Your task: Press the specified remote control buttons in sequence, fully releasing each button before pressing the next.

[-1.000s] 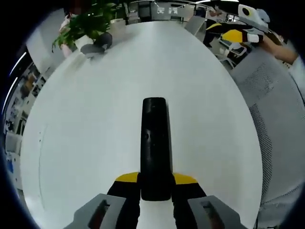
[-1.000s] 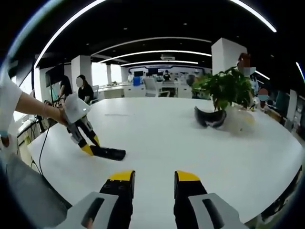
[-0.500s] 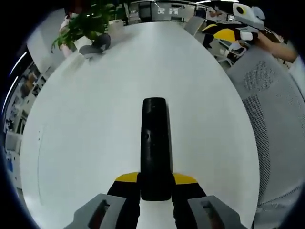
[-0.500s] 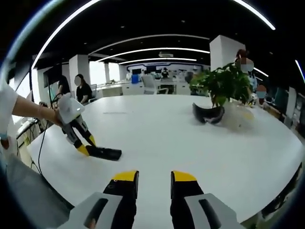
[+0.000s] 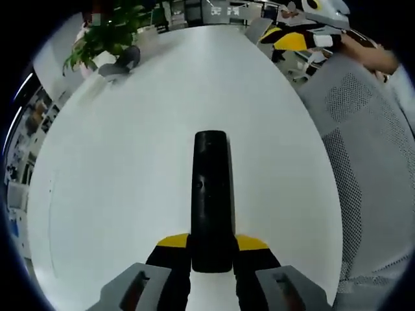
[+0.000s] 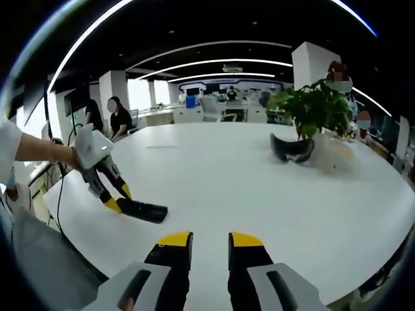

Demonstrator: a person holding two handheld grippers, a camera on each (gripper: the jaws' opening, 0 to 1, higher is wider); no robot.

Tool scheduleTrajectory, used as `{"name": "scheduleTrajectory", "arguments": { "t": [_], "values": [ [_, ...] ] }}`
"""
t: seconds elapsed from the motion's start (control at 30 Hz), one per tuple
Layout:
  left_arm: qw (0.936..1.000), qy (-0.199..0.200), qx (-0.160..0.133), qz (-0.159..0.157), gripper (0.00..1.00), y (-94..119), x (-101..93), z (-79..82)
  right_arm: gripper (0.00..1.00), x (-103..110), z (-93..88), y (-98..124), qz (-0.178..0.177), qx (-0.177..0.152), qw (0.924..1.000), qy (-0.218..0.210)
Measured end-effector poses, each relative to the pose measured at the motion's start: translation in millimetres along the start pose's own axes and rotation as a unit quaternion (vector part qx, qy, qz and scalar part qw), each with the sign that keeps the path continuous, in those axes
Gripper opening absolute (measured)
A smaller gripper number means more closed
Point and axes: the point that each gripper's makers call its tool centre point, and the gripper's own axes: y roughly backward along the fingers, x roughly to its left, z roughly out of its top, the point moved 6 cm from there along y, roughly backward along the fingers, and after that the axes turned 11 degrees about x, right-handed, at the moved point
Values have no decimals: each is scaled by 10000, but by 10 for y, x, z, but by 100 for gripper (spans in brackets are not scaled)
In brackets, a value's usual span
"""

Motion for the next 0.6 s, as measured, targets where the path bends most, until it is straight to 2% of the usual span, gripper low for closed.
{"name": "scheduleTrajectory", "arguments": {
  "t": [0.6],
  "values": [
    [9993,-103,-357,-91,24,9,-267,-10,16,42,-38,-13,119,167,9998,57]
  ]
}}
